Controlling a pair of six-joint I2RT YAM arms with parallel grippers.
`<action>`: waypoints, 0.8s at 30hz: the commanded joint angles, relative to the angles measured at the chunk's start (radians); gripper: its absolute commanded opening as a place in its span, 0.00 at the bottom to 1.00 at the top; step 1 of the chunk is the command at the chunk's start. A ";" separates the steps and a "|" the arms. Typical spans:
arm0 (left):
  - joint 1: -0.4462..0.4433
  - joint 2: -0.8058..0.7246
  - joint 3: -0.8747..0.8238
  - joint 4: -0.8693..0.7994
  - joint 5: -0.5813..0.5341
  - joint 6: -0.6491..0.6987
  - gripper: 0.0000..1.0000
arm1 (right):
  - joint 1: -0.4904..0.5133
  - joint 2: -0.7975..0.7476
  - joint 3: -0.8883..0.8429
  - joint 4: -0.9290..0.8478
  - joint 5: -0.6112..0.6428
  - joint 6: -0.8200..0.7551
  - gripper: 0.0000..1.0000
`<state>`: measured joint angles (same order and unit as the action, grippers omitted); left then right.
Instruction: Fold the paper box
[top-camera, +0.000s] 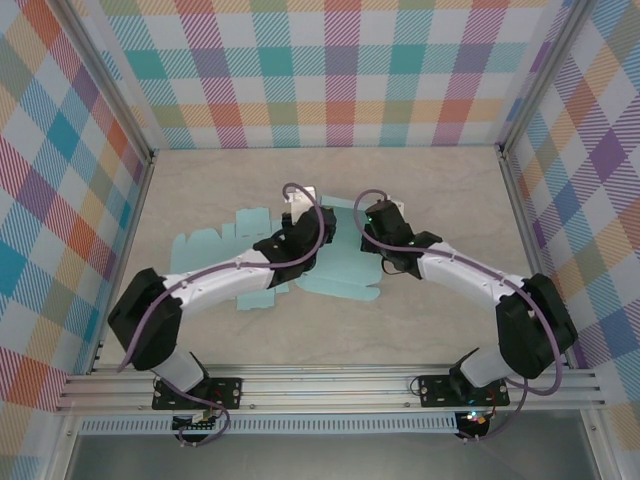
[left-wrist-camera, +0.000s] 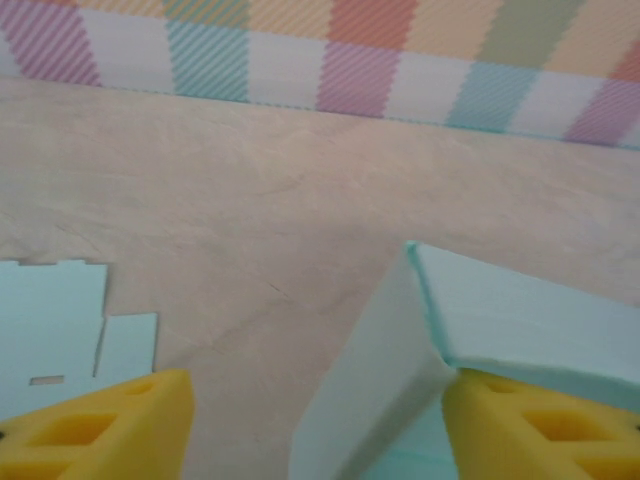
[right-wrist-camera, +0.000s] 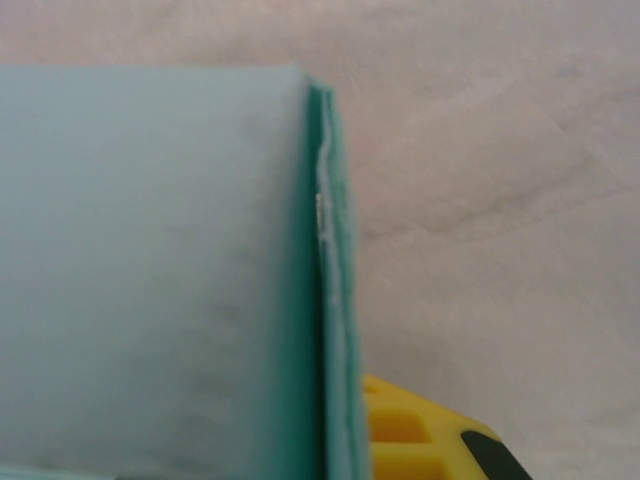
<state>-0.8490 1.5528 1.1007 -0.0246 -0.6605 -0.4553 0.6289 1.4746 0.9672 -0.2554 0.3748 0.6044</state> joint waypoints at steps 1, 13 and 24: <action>0.005 -0.097 -0.038 -0.085 0.195 -0.073 0.74 | 0.002 0.019 0.061 -0.194 -0.030 0.053 0.00; 0.017 -0.300 -0.072 -0.337 0.151 -0.122 1.00 | -0.033 0.056 0.160 -0.540 -0.291 -0.077 0.00; 0.072 -0.329 -0.120 -0.358 0.156 -0.131 1.00 | -0.064 0.275 0.231 -0.675 -0.304 -0.164 0.00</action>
<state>-0.7933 1.2442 0.9985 -0.3573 -0.5083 -0.5739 0.5686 1.7123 1.1488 -0.8536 0.0639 0.4770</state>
